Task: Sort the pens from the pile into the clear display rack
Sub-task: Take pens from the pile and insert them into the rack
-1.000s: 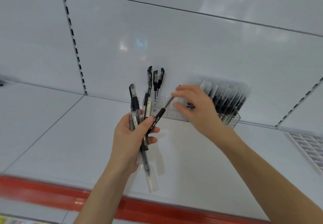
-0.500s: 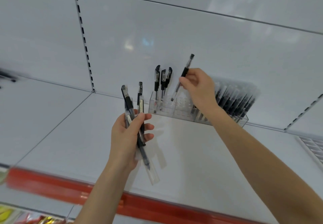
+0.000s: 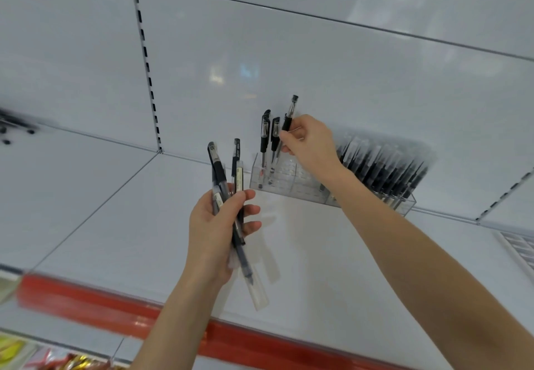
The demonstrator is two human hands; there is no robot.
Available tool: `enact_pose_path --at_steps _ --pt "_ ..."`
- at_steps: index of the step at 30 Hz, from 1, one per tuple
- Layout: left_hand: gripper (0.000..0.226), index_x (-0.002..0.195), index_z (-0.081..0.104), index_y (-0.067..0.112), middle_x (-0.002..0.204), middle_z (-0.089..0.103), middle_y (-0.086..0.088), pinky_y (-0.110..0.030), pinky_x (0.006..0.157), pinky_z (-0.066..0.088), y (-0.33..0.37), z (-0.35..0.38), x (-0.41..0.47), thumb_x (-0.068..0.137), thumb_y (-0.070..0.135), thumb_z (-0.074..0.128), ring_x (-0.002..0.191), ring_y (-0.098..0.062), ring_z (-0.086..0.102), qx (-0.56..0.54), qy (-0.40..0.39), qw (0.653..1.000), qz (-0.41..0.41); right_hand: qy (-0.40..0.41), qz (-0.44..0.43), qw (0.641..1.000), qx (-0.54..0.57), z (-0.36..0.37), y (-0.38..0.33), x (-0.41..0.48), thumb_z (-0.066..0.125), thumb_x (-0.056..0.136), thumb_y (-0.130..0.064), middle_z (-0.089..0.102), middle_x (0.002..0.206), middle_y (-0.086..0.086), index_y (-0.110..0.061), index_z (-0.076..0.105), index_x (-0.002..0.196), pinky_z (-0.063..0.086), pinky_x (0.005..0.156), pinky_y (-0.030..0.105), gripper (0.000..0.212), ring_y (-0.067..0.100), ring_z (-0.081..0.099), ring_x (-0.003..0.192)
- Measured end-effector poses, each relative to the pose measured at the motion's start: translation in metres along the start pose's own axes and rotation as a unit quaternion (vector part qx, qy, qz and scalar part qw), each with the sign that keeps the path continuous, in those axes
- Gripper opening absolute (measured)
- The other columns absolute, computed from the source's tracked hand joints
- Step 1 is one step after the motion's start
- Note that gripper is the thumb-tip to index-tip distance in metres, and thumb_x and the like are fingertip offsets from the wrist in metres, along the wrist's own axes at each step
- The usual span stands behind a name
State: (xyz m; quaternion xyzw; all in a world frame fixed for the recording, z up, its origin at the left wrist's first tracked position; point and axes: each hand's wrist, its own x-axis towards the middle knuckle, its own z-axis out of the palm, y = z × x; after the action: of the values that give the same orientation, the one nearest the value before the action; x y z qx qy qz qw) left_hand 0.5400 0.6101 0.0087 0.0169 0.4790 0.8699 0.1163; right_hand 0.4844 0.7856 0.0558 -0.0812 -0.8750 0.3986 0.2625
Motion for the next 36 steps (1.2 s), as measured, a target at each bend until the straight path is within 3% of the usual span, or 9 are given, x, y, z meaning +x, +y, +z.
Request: enact_pose_path --at_steps 6,10,15,18,21,24,32,34,36 --pt "0.011 0.097 0.060 0.005 0.089 0.071 -0.004 -0.021 0.051 0.054 -0.001 -0.003 -0.001 0.090 0.001 0.052 0.069 -0.012 0.070 0.009 -0.013 1.000 0.007 -0.059 0.036 0.994 -0.080 0.011 0.007 -0.001 0.059 0.084 -0.011 0.069 0.085 0.018 -0.021 0.047 0.064 0.049 0.078 0.031 0.025 0.030 0.065 0.085" --pt "0.010 0.096 0.059 0.004 0.091 0.070 -0.006 -0.021 0.054 0.055 -0.002 -0.004 -0.001 0.089 0.001 0.053 0.074 -0.012 0.071 0.012 -0.011 1.000 0.009 -0.056 0.065 0.993 -0.078 0.017 0.017 -0.002 0.061 0.084 -0.013 0.069 0.089 0.020 -0.006 0.060 0.084 0.047 0.079 0.030 0.007 0.031 0.065 0.090" --pt "0.014 0.101 0.056 0.002 0.089 0.068 -0.010 -0.022 0.054 0.055 -0.001 -0.002 -0.003 0.087 0.002 0.056 0.074 -0.015 0.072 0.010 -0.020 1.000 0.010 -0.051 0.074 0.994 -0.058 0.009 0.015 -0.011 0.065 0.084 -0.019 0.066 0.096 0.013 -0.002 0.060 0.107 0.046 0.086 0.030 0.030 0.022 0.061 0.094" --pt "0.018 0.103 0.056 0.003 0.089 0.070 -0.010 -0.023 0.054 0.056 -0.001 0.000 -0.003 0.085 0.003 0.058 0.076 -0.018 0.072 0.006 -0.033 0.999 0.012 -0.032 0.054 0.997 0.049 -0.005 0.000 -0.032 0.063 0.085 -0.023 0.068 0.079 0.006 -0.009 0.067 0.084 0.052 0.073 0.027 0.015 0.015 0.065 0.076" --pt "0.023 0.108 0.055 0.001 0.090 0.071 -0.010 -0.025 0.056 0.056 -0.004 0.006 -0.004 0.085 0.004 0.058 0.078 -0.020 0.072 0.012 -0.053 0.998 0.009 -0.148 0.084 0.979 0.112 -0.017 -0.022 -0.055 0.062 0.085 -0.034 0.068 0.072 -0.005 -0.017 0.067 0.075 0.048 0.058 0.014 0.020 0.005 0.063 0.066" --pt "0.025 0.111 0.057 0.003 0.092 0.073 -0.007 -0.027 0.060 0.057 -0.008 0.014 -0.006 0.086 0.007 0.058 0.082 -0.022 0.072 0.031 -0.080 0.996 0.012 -0.196 0.082 0.972 0.101 -0.019 -0.029 -0.065 0.067 0.081 -0.029 0.064 0.067 -0.004 -0.019 0.065 0.073 0.045 0.056 0.015 0.014 0.007 0.059 0.066" --pt "0.010 0.094 0.056 0.009 0.094 0.066 -0.015 -0.025 0.055 0.056 -0.010 0.019 -0.013 0.085 0.006 0.058 0.073 -0.021 0.072 0.049 -0.097 0.994 0.013 -0.038 0.145 0.947 0.284 -0.053 -0.013 -0.047 0.064 0.085 -0.015 0.068 0.074 0.004 -0.008 0.060 0.093 0.053 0.056 0.018 0.011 0.009 0.065 0.057" --pt "0.011 0.091 0.055 0.014 0.089 0.066 -0.012 -0.024 0.053 0.055 -0.011 0.021 -0.014 0.084 0.005 0.059 0.068 -0.020 0.072 0.056 -0.091 0.994 0.020 -0.008 0.102 0.982 0.161 -0.053 -0.005 -0.050 0.064 0.085 -0.019 0.067 0.088 0.002 -0.012 0.056 0.108 0.054 0.068 0.020 0.026 0.009 0.066 0.072" --pt "0.013 0.091 0.055 0.016 0.084 0.065 -0.010 -0.022 0.050 0.053 -0.011 0.021 -0.013 0.084 0.006 0.060 0.063 -0.018 0.071 0.066 -0.081 0.994 0.027 0.063 -0.050 0.996 -0.026 -0.053 0.000 -0.057 0.062 0.086 -0.019 0.062 0.101 -0.002 -0.015 0.059 0.111 0.048 0.079 0.021 0.025 0.008 0.059 0.089"
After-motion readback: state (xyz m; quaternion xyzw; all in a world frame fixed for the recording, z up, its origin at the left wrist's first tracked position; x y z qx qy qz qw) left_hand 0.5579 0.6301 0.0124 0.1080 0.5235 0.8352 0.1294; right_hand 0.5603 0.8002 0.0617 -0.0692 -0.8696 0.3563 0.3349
